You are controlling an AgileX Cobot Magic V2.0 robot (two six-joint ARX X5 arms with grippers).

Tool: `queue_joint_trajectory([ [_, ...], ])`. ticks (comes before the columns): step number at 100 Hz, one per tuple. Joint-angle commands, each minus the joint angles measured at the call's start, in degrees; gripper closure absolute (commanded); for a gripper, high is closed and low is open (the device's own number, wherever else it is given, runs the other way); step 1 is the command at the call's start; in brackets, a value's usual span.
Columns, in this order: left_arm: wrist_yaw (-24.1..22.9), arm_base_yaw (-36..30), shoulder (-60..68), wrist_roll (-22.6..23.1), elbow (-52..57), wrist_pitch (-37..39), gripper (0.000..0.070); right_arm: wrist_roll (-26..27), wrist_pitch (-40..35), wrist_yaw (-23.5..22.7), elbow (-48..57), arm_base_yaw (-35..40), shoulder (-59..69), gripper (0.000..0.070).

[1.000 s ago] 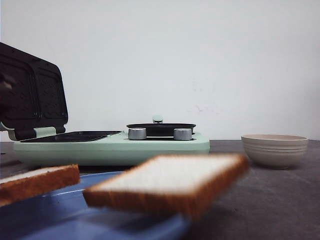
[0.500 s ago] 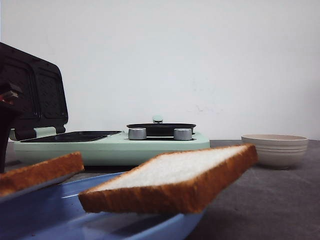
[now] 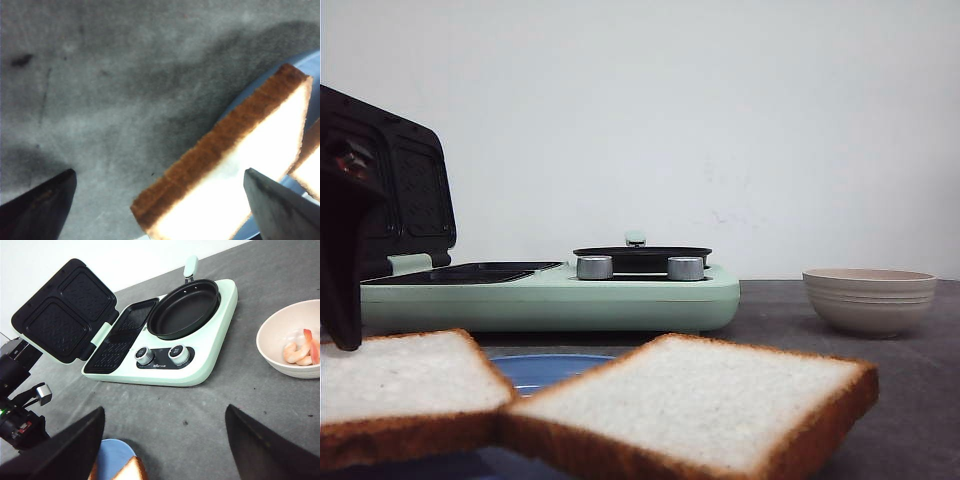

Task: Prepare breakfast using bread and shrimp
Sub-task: 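Grasp the bread slice nearest the left gripper and lift it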

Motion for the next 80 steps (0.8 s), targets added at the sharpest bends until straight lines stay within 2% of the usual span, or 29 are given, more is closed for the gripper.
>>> queue_joint_trajectory([
  [1, 0.55, -0.24, 1.05, 0.63, 0.31, -0.11, 0.0017, -0.07, 0.52, 0.02, 0.9, 0.17, 0.11, 0.0234],
  [10, 2.64, -0.26, 1.05, 0.59, 0.31, -0.13, 0.0022, -0.07, 0.52, 0.04, 0.9, 0.17, 0.11, 0.0234],
  [26, 9.57, -0.92, 1.05, 0.61, 0.31, -0.13, 0.0024, -0.09, 0.55, 0.07, 0.9, 0.17, 0.11, 0.0234],
  [35, 10.54, -1.51, 1.05, 0.61, 0.31, -0.17, 0.0054, -0.09, 0.55, 0.09, 0.9, 0.17, 0.11, 0.0234],
  [54, 10.51, -2.23, 1.05, 1.01, 0.31, -0.13, 0.0321, -0.28, 0.55, 0.26, 0.9, 0.17, 0.11, 0.0234],
  [67, 10.51, -2.23, 1.05, 1.09, 0.31, -0.22, 0.0466, -0.37, 0.52, 0.26, 0.9, 0.17, 0.11, 0.0234],
  [78, 10.6, -2.34, 0.96, 1.99, 0.33, -0.61, 0.068, -0.48, 0.52, 0.26, 0.9, 0.17, 0.11, 0.0234],
  [80, 10.6, -2.4, 0.92, 2.16, 0.33, -0.63, 0.07, -0.48, 0.52, 0.26, 0.9, 0.17, 0.11, 0.0234],
])
